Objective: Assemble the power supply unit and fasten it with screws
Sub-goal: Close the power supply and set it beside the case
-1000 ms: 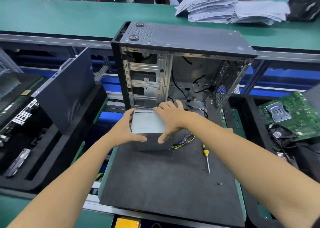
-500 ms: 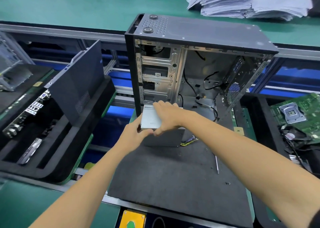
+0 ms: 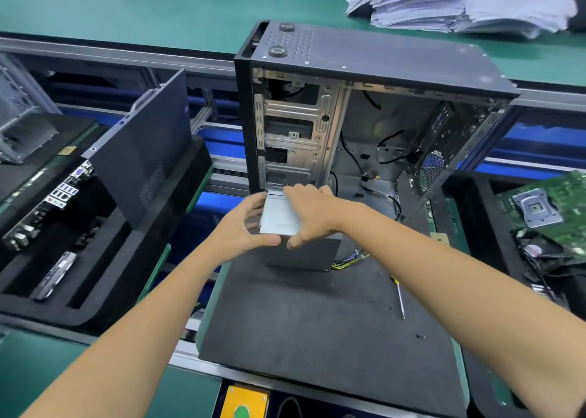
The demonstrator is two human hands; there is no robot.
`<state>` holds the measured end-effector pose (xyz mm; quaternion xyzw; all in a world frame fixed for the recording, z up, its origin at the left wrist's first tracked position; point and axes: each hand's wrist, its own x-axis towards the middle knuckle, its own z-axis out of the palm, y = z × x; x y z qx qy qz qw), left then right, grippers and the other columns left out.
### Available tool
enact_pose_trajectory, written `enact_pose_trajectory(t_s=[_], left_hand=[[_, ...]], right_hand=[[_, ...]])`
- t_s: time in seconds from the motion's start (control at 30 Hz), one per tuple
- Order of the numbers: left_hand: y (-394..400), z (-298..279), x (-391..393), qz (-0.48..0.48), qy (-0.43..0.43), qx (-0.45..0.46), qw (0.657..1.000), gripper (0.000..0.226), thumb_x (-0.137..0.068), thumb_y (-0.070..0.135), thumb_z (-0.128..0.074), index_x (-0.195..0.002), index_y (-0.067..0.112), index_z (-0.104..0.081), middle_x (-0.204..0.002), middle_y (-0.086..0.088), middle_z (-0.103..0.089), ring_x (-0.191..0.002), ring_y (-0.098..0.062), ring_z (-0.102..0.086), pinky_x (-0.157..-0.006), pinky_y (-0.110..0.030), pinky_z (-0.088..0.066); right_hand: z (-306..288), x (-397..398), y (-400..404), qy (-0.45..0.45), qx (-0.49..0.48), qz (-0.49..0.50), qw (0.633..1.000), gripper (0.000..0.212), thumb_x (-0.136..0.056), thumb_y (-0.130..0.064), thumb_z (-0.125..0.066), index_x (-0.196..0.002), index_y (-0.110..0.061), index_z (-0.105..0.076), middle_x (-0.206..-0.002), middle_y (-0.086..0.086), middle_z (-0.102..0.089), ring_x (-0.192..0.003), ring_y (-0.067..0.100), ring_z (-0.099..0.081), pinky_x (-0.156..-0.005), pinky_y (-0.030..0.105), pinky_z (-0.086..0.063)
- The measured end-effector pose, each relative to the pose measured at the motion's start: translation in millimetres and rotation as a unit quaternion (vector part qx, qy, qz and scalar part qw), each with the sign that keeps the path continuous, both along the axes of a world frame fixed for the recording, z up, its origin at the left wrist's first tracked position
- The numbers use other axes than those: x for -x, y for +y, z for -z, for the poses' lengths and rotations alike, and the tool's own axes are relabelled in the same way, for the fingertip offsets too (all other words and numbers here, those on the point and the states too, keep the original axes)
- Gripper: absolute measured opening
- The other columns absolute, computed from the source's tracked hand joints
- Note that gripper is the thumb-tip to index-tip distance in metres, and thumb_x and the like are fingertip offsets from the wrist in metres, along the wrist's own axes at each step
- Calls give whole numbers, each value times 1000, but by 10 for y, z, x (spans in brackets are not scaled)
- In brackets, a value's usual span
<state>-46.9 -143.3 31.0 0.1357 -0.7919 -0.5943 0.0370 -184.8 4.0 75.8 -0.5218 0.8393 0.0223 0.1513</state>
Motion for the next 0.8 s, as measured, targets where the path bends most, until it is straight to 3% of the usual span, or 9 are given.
enact_pose_trajectory(t_s=[0.07, 0.13, 0.27, 0.37, 0.47, 0.53, 0.67, 0.73, 0.8], left_hand=[[-60, -55, 34, -24, -5, -58, 998, 69, -82, 32, -76, -141, 30, -41, -137, 23, -49, -115, 13, -53, -84, -10, -48], [-56, -78, 89, -64, -20, -105, 992, 58, -92, 33, -65, -143, 24, -41, -140, 15, -49, -109, 10, -58, -83, -15, -49], [55, -78, 285, -91, -63, -133, 985, 46, -94, 17, -60, -138, 21, -48, -134, 8, -57, -116, -8, -59, -98, -28, -47], [182, -77, 407, -126, -53, -186, 973, 20, -96, 15, -56, -112, 24, -64, -114, 0, -71, -98, -15, -68, -86, -31, -54], [222, -26, 436, -160, -10, -173, 972, 16, -93, 12, -58, -97, 23, -69, -92, 6, -75, -85, -12, -67, -71, -24, -54], [227, -15, 437, -166, -3, -173, 971, 14, -92, 14, -61, -94, 22, -72, -90, 6, -74, -83, -11, -66, -71, -25, -52], [271, -19, 397, -182, -4, -187, 965, 13, -89, 13, -66, -86, 22, -74, -91, -2, -72, -85, -18, -65, -81, -37, -51], [285, -11, 357, -193, 5, -203, 960, 12, -88, 11, -67, -88, 21, -75, -91, -2, -73, -85, -18, -66, -81, -37, -53], [289, -9, 324, -199, 6, -205, 958, 11, -88, 11, -69, -94, 20, -73, -90, 0, -75, -85, -17, -68, -75, -32, -56]], right_hand=[[-63, 23, 56, -34, -31, 11, 999, 109, -67, -73, -66, -147, -17, -18, -137, 5, -37, -129, 28, -34, -100, 46, -29], [-140, 107, 122, -105, -12, 59, 993, 97, -80, -72, -53, -153, -21, -13, -151, 6, -29, -138, 29, -27, -108, 49, -26], [-164, 206, 251, -158, 2, 188, 969, 78, -89, -60, -50, -147, -14, -28, -149, 10, -33, -133, 31, -37, -105, 45, -36], [-88, 169, 359, -196, 9, 265, 944, 91, -81, -68, -56, -147, -14, -25, -147, 10, -29, -129, 31, -41, -102, 42, -39], [-87, 89, 409, -122, -6, 153, 981, 108, -68, -77, -62, -149, -21, -18, -146, 4, -25, -138, 27, -25, -109, 47, -24], [-80, 37, 401, -40, -15, 69, 997, 115, -57, -80, -66, -143, -16, -25, -140, 3, -29, -138, 23, -19, -113, 52, -13], [-58, -28, 315, 34, 28, 32, 999, 83, -59, -72, -70, -109, -13, -42, -108, 2, -46, -107, 24, -48, -101, 43, -31], [-53, -34, 296, 34, 40, 23, 998, 76, -59, -67, -73, -101, -13, -40, -100, 1, -46, -97, 25, -52, -82, 36, -37], [-50, -45, 290, 60, 48, 2, 997, 75, -59, -67, -73, -100, -13, -40, -97, 2, -46, -94, 25, -53, -74, 33, -34]])
